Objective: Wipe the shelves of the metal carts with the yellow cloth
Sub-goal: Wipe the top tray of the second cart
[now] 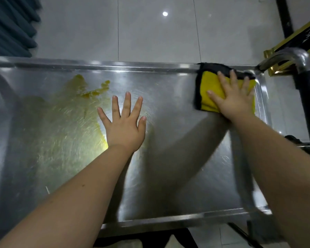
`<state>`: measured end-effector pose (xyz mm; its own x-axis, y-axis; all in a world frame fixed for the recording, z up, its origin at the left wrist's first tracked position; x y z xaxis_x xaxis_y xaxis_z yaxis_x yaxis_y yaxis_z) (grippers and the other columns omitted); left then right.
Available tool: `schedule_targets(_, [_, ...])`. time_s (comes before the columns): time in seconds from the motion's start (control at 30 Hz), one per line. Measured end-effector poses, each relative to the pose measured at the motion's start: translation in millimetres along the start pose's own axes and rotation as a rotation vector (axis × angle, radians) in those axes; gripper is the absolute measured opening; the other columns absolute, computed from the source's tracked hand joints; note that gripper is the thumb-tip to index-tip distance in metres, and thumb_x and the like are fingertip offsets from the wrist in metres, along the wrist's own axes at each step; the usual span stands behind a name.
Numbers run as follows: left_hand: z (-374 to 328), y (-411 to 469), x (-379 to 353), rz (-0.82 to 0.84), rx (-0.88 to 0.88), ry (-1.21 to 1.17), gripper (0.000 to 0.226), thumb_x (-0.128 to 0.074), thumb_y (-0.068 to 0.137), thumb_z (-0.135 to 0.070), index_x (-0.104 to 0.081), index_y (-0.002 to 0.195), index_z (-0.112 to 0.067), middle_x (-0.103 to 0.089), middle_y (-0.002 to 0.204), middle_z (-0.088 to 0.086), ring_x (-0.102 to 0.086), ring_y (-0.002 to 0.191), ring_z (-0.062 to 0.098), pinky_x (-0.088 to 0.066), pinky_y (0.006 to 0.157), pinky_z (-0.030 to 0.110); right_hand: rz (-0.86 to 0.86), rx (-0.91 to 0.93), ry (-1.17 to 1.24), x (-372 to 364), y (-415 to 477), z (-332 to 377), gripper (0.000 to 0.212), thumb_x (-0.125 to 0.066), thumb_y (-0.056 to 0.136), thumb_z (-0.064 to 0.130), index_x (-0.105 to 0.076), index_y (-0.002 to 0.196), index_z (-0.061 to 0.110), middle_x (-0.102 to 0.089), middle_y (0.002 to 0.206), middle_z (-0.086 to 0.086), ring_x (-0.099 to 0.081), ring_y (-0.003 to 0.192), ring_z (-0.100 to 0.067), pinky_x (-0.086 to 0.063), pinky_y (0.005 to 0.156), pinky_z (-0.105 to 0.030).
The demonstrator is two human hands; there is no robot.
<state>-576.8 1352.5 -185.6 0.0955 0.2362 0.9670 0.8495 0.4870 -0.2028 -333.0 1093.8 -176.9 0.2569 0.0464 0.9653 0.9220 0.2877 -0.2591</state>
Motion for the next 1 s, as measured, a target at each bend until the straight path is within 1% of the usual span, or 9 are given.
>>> schedule_targets(0.07, [-3.4,0.6,-0.4,-0.004,-0.004,0.008,0.057,-0.011,0.101,-0.052,0.006,0.155,-0.042,0.012,0.165,-0.005,0.016,0.15,0.031,0.01,0.112,0.069,0.023,-0.109,-0.019,4.0,-1.9,-43.1,0.09,-0.008,0.069,0.093,-0.001,0.15,0.054,0.003,0.165,0.01,0.007,0.149,-0.038,0.002,0.116,-0.063])
schedule_targets(0.17, [-4.1,0.8,-1.4,-0.009,-0.005,0.002,0.058,-0.012,0.101,-0.05,0.007,0.155,-0.042,0.015,0.164,-0.004,0.016,0.15,0.03,0.01,0.112,0.069,0.018,-0.138,0.02,1.1,-8.4,-20.4,0.087,-0.011,0.073,0.091,0.003,0.151,0.053,0.006,0.165,0.009,0.01,0.148,-0.042,0.004,0.114,-0.068])
schedule_targets(0.4, [1.0,2.1,3.4,-0.022,0.032,-0.036,0.059,-0.017,0.103,-0.041,0.006,0.157,-0.035,0.014,0.165,0.001,0.015,0.151,0.028,0.01,0.114,0.065,0.027,0.27,-0.042,-26.4,-90.5,143.8,0.081,-0.014,0.079,0.087,0.003,0.151,0.053,0.003,0.165,0.008,0.01,0.147,-0.044,0.008,0.112,-0.068])
schedule_targets(0.5, [-0.9,0.4,2.2,-0.016,0.027,-0.028,0.057,-0.015,0.103,-0.043,0.005,0.156,-0.038,0.01,0.165,0.0,0.015,0.151,0.027,0.011,0.114,0.065,0.007,0.247,-0.027,-21.5,-82.6,78.6,0.08,-0.017,0.079,0.089,0.001,0.15,0.055,0.001,0.165,0.011,0.009,0.149,-0.039,0.005,0.115,-0.065])
schedule_targets(0.63, [-4.8,0.0,1.9,-0.024,0.023,-0.047,0.057,-0.015,0.102,-0.044,0.004,0.156,-0.039,0.008,0.166,-0.001,0.014,0.151,0.028,0.013,0.114,0.065,0.039,-0.075,-0.015,-11.7,-72.4,-62.9,0.084,-0.013,0.074,0.091,0.003,0.149,0.057,0.005,0.164,0.014,0.011,0.149,-0.037,0.005,0.116,-0.063])
schedule_targets(0.7, [-4.7,-0.4,3.0,-0.035,0.023,-0.047,0.057,-0.015,0.102,-0.044,0.004,0.156,-0.038,0.008,0.166,0.0,0.014,0.151,0.029,0.013,0.114,0.065,0.042,-0.21,0.009,-10.5,-77.1,-79.9,0.083,-0.014,0.076,0.09,0.004,0.149,0.055,0.007,0.164,0.013,0.013,0.148,-0.038,0.004,0.115,-0.063])
schedule_targets(0.8, [-5.6,0.5,3.2,-0.03,0.019,-0.024,0.057,-0.013,0.102,-0.044,0.005,0.156,-0.038,0.009,0.165,0.0,0.014,0.151,0.03,0.012,0.113,0.066,-0.021,-0.268,0.067,-19.5,-95.2,-13.0,0.082,-0.019,0.081,0.086,0.002,0.152,0.051,0.006,0.165,0.009,0.01,0.147,-0.044,0.006,0.112,-0.07])
schedule_targets(0.9, [-3.0,0.9,2.3,-0.012,0.018,-0.021,0.057,-0.014,0.103,-0.044,0.004,0.156,-0.038,0.008,0.166,0.0,0.013,0.151,0.029,0.012,0.113,0.066,-0.016,0.031,0.052,-40.0,-141.0,99.1,0.082,-0.02,0.08,0.086,0.001,0.151,0.052,0.006,0.165,0.009,0.012,0.146,-0.047,0.013,0.109,-0.07])
schedule_targets(1.0, [-1.8,2.6,7.5,-0.008,0.001,-0.052,0.056,-0.019,0.104,-0.041,-0.003,0.157,-0.036,0.004,0.166,0.001,0.01,0.151,0.028,0.012,0.114,0.066,-0.016,0.203,0.015,-43.8,-169.0,133.0,0.081,-0.017,0.08,0.084,-0.008,0.153,0.05,-0.002,0.165,0.006,0.008,0.146,-0.048,0.009,0.111,-0.07])
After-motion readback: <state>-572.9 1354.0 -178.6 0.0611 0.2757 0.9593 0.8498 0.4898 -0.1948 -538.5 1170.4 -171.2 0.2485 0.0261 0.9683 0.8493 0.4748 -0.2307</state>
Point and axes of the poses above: each hand's wrist, its own y-axis towards the middle knuckle, its own x-axis out of the back of the hand, z = x × y, the point moved 8 cm from there along y, towards the middle knuckle
